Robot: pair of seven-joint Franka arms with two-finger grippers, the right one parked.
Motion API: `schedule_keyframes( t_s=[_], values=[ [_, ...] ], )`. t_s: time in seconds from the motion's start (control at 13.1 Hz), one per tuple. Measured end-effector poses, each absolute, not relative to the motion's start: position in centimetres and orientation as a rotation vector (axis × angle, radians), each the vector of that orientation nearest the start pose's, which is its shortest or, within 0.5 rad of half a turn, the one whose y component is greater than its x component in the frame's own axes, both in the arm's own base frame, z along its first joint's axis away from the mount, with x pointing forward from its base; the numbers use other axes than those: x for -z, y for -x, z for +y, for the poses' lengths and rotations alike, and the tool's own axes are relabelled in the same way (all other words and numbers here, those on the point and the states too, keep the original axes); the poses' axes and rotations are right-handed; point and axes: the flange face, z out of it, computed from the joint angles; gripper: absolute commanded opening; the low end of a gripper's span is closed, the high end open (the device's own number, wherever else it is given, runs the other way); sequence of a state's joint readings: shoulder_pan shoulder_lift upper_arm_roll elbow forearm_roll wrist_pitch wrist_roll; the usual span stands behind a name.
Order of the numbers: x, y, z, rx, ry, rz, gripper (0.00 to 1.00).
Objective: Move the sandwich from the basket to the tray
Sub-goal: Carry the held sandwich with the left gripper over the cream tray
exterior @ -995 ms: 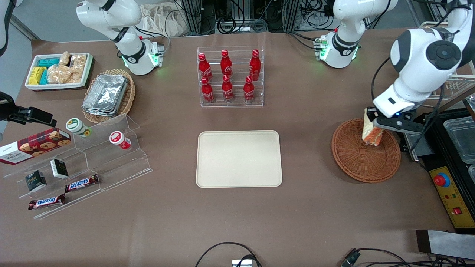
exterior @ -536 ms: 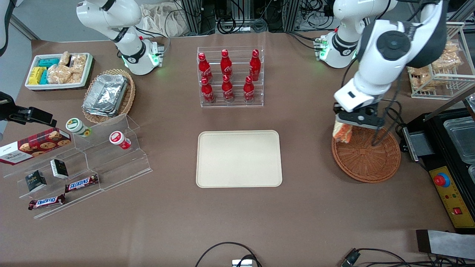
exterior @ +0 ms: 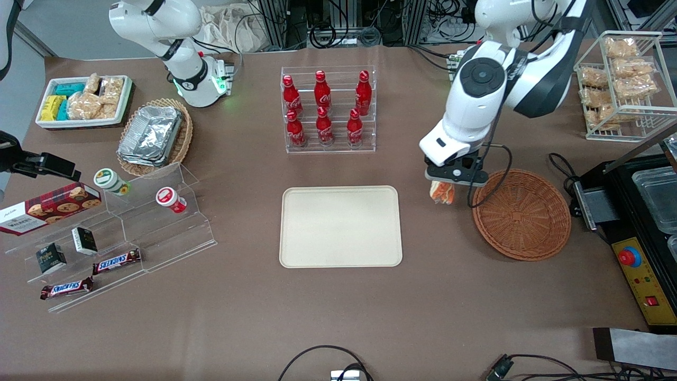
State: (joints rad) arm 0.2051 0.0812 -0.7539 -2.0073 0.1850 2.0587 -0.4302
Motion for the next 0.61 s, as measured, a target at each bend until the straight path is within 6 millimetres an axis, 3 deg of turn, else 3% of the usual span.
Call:
schedule_keyframes(
  t_s=[0.38, 0.61],
  values=[
    [-39.0, -49.1, -36.0, 0.122, 3.004, 0.25, 0.1],
    [-36.2, -48.2, -38.8, 0.102, 2.991, 0.249, 0.1]
  ],
)
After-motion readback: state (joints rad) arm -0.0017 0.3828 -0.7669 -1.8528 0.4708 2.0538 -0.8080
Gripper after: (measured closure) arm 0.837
